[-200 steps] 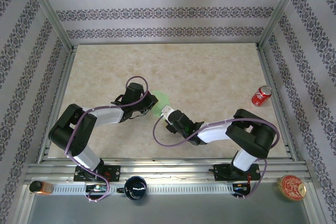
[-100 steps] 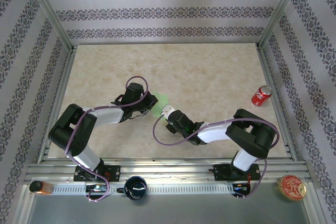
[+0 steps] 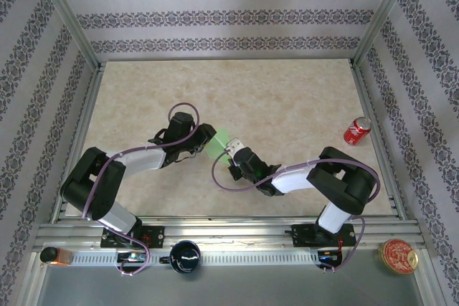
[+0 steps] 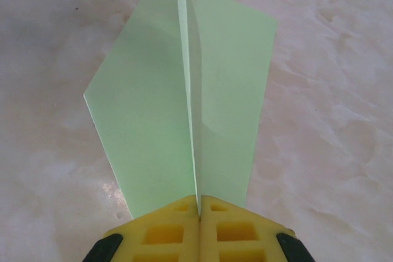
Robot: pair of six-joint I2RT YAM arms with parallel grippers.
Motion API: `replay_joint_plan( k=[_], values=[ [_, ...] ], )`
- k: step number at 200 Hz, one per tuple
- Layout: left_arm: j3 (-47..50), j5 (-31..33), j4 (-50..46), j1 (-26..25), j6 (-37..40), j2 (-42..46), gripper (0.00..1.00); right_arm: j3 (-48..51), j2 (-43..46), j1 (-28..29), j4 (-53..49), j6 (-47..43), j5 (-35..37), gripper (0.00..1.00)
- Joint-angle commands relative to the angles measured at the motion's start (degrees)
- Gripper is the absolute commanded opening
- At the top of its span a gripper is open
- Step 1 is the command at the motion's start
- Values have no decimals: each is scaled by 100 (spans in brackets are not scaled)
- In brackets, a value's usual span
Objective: Fold a paper plane with a square sheet of paper (pick it up from the middle)
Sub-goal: Fourth fold the wing at the center of the table.
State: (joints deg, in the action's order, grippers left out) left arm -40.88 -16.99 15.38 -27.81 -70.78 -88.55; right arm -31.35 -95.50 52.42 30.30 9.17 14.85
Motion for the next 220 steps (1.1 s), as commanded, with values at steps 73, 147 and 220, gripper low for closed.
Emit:
replay_joint_plan(
  k=[73, 147, 220],
  values=[
    [128, 284, -316, -23, 57, 337, 46, 42, -441, -453, 657, 1179, -1481, 3],
    [204, 220, -248, 44, 99, 347, 36, -293, -605, -1023, 146, 2183, -2867, 3],
    [6, -545, 92, 242, 362, -200, 19, -773, -970, -1541, -43, 3367, -4438, 2]
  ],
)
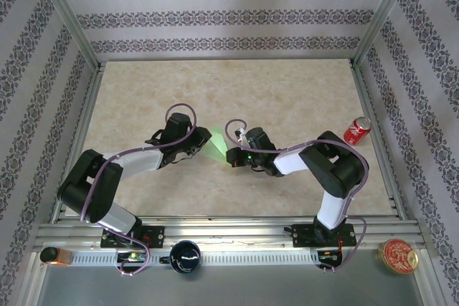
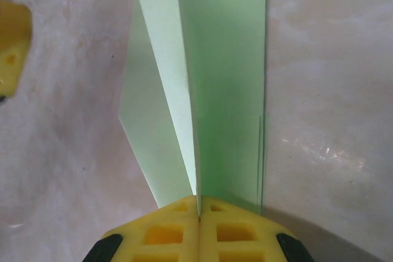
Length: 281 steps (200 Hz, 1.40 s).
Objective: Fold a paper plane with a square sheet of paper (pick it up from the middle)
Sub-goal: Fourth fold the wing at the center of the table.
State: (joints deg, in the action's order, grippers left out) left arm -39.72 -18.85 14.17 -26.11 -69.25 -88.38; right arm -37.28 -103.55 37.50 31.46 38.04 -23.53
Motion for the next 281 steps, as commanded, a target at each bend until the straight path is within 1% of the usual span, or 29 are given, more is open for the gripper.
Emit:
replay_joint_plan(
  k=[1, 34, 73, 81, 92, 119, 139, 187, 215, 240, 281],
  values=[
    [-112, -362, 215, 71, 210, -225, 19, -187, -166, -49, -167, 482, -600, 2],
    [-146, -520, 380, 77, 257, -432, 18, -254, -157, -70, -423, 502, -565, 2],
    [-158, -607, 659, 82, 261, -587, 16, -323, -214, -101, -453, 736, -807, 3],
    [-170, -627, 702, 86, 261, -629, 15, -342, -239, -102, -464, 793, -873, 4],
    [-192, -651, 748, 93, 256, -699, 8, -392, -277, -110, -527, 873, -896, 4],
    [-190, -676, 875, 99, 211, -864, 6, -387, -307, -127, -589, 978, -823, 4],
    [-222, -671, 859, 114, 238, -926, 5, -320, -280, -144, -593, 1081, -703, 4],
    [-212, -689, 894, 121, 233, -997, 6, -83, -188, -137, -234, 1213, -612, 4],
    [-69, -646, 885, 115, 158, -997, 6, -30, -26, -126, -302, 1198, -453, 4],
    [58, -660, 1031, 122, 64, -1048, 4, 14, -25, -102, -257, 1261, -404, 4],
    [134, -679, 1294, 112, 72, -971, 4, 78, -43, -75, -202, 1304, -354, 4]
  ],
)
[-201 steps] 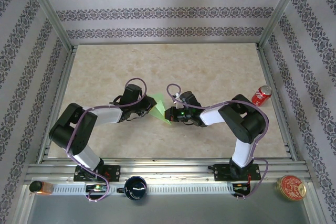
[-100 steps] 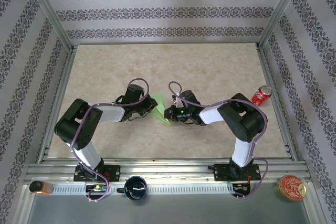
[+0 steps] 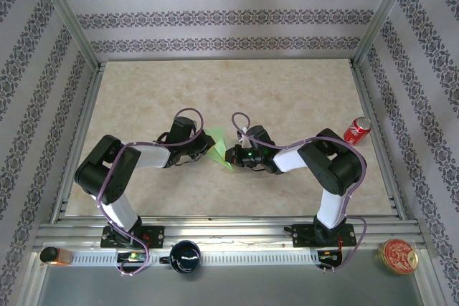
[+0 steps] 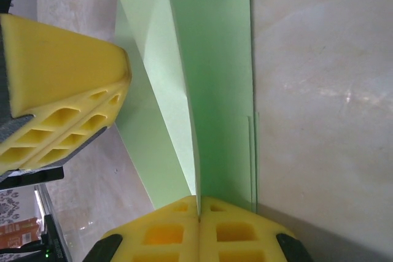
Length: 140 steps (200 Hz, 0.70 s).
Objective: Fold a paper plane with a square sheet of paper (pick it up from the middle)
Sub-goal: Fourth fold the wing at the center of the table.
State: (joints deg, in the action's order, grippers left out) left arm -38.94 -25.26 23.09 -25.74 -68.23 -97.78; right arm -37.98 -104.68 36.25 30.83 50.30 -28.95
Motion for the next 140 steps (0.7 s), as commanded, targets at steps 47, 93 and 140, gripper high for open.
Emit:
replay_joint_plan(
  k=[47, 93, 140],
  values=[
    [-110, -193, 545, 73, 73, -131, 4, 141, 49, 45, -165, 118, 188, 4],
    [-202, -230, 662, 71, 42, -441, 4, 133, -17, 45, -165, 177, 179, 4],
    [-241, -211, 751, 71, 29, -570, 4, 135, -26, 36, -204, 199, 162, 4]
  ],
)
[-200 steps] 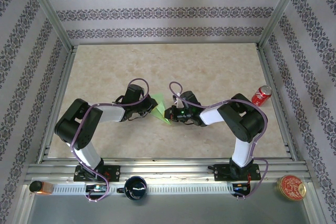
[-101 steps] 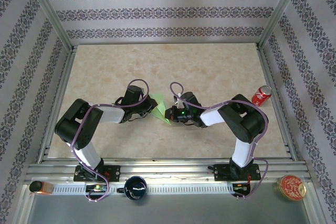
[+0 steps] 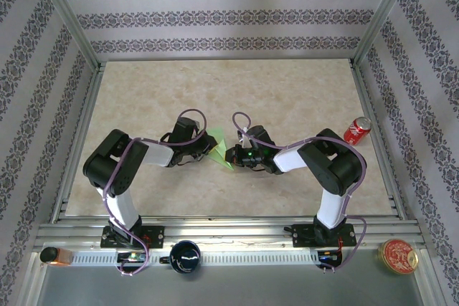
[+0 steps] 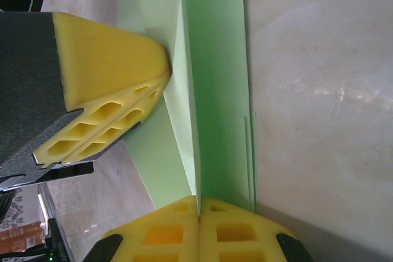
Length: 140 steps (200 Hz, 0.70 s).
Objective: Fold a paper plane with a square sheet of paper (pick it up from the middle)
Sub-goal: Fourth fold the wing at the center of the table.
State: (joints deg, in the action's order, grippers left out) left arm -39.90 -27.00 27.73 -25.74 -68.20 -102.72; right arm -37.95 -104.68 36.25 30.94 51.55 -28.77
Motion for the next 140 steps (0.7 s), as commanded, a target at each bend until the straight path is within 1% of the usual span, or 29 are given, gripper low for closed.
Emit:
replay_joint_plan(
  k=[1, 115, 140],
  values=[
    [-147, -35, 291, 70, 31, -79, 4, 132, -26, 34, -213, 74, 144, 4],
    [-288, -5, 154, 79, 58, -294, 4, 104, -105, -17, -304, 149, 65, 4],
    [-316, 58, 1, 81, 96, -289, 4, 96, -111, -27, -317, 155, 56, 5]
  ],
)
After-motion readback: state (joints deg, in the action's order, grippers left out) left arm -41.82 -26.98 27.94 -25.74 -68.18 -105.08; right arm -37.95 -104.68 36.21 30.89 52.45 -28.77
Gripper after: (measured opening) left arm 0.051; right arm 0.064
